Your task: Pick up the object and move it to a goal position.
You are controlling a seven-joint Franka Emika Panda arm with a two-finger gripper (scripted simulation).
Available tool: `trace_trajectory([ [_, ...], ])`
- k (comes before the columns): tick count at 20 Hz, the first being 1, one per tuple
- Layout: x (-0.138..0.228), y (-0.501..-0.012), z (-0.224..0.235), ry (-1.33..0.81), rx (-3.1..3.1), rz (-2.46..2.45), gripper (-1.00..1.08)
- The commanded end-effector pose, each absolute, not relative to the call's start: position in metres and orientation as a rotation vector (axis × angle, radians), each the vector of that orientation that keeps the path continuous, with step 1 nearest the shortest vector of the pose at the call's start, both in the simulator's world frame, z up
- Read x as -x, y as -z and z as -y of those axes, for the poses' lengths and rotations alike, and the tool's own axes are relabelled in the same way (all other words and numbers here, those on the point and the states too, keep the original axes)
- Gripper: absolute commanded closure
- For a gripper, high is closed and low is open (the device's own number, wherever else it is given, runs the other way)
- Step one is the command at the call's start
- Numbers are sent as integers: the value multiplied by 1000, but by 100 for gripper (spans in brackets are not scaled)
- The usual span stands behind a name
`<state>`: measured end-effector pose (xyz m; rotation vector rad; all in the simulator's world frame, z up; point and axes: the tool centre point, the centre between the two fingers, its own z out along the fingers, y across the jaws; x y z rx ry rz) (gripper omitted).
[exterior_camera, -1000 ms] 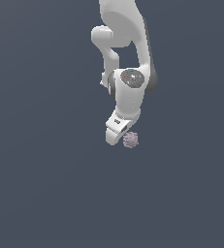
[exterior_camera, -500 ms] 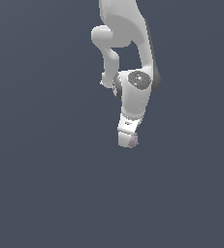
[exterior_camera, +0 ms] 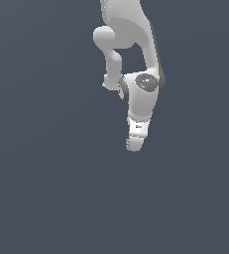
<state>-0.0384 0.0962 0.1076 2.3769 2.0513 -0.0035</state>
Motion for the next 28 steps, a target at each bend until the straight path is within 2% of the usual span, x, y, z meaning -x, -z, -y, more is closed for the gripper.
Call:
trace_trajectory([
  [1, 39, -107, -99, 2, -2343, -2092, -92],
  [11, 40, -103, -101, 0, -2317, -2121, -92],
  [25, 41, -56, -101, 0, -2312, -2127, -92],
  [26, 41, -56, -101, 0, -2312, -2127, 108],
  [28, 41, -56, -101, 0, -2312, -2127, 108],
])
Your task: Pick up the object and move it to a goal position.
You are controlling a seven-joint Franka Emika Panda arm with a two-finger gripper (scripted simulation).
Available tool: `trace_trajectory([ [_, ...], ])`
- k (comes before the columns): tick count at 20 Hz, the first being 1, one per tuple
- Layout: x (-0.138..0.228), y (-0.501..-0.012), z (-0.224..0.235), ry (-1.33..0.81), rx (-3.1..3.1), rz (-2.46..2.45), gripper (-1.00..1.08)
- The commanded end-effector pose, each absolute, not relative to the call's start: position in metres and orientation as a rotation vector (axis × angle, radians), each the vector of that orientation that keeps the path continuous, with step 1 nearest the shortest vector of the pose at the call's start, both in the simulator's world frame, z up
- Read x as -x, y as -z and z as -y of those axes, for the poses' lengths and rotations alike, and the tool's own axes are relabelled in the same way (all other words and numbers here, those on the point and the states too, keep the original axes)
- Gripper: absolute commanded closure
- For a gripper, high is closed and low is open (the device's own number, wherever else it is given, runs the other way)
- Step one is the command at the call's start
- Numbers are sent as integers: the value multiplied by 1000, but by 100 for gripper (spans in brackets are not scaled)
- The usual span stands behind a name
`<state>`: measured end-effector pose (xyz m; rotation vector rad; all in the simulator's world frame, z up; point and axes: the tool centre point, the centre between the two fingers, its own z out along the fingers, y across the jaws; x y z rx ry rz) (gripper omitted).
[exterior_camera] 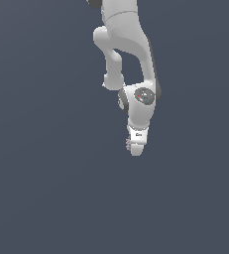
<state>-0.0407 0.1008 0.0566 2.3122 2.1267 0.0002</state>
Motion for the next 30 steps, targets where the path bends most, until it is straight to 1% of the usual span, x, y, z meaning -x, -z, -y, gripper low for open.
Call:
trace_trajectory([
  [1, 41, -56, -101, 0, -2312, -2127, 108],
  [10, 40, -57, -100, -1, -2311, -2126, 108],
  [16, 40, -67, -81, -1, -2311, -2126, 108],
  [23, 38, -91, -31, -1, -2311, -2126, 108],
  [30, 35, -128, 45, -2, -2311, -2128, 108],
])
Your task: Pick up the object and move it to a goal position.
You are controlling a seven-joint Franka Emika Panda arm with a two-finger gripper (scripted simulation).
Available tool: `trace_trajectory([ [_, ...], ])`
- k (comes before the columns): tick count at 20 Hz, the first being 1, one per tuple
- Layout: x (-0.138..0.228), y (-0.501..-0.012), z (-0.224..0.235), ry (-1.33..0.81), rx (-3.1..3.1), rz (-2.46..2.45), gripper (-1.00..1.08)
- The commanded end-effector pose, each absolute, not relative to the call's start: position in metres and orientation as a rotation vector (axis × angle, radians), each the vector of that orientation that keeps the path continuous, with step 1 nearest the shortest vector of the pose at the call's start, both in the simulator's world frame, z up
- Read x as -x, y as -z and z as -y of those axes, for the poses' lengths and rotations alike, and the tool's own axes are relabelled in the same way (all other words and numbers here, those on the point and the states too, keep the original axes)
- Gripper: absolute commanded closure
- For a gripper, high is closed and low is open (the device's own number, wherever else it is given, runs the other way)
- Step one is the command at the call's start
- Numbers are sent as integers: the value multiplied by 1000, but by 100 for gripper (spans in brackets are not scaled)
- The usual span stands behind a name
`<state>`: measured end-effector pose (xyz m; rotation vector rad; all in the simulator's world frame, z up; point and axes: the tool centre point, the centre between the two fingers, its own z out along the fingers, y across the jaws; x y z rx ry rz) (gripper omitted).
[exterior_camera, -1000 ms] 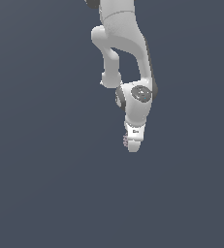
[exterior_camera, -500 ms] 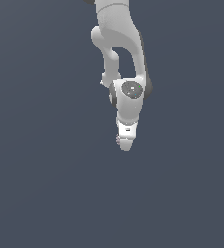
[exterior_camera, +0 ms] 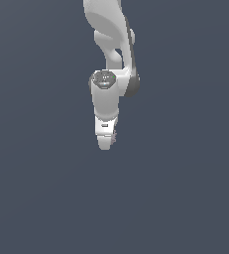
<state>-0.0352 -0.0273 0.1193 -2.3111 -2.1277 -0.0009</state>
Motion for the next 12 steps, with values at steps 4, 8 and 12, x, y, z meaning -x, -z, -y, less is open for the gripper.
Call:
trace_trajectory([
  [4, 32, -152, 93, 3, 2310, 2128, 108],
  [8, 29, -173, 136, 3, 2310, 2128, 108],
  [12, 26, -191, 171, 3, 2310, 2128, 108],
])
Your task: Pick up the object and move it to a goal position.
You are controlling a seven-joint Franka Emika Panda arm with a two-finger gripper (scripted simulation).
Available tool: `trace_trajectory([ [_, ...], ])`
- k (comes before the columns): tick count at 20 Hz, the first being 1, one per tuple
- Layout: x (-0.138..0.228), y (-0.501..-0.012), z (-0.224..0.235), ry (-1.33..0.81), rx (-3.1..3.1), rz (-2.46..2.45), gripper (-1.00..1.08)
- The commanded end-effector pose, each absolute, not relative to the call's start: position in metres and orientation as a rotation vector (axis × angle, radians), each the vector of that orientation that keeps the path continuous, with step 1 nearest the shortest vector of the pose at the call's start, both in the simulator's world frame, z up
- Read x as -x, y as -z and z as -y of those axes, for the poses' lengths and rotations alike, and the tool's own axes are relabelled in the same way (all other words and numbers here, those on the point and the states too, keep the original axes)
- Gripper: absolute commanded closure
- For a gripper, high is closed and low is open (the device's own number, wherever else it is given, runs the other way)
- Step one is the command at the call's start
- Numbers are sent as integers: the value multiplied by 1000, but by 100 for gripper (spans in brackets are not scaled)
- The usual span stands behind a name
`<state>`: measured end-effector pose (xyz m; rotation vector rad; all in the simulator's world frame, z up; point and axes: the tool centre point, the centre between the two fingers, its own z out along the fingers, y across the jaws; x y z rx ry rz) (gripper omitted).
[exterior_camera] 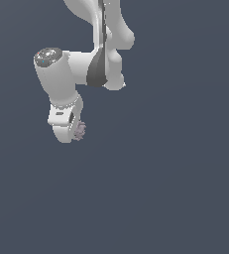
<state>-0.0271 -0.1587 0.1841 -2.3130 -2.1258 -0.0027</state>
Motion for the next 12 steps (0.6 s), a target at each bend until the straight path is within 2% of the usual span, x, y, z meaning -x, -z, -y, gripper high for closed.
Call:
trace_trajectory([
  [1, 26, -194, 179, 3, 2310, 2128, 108],
  [6, 22, -207, 205, 1, 2311, 2127, 108],
  [12, 21, -212, 215, 0, 2312, 2127, 108],
])
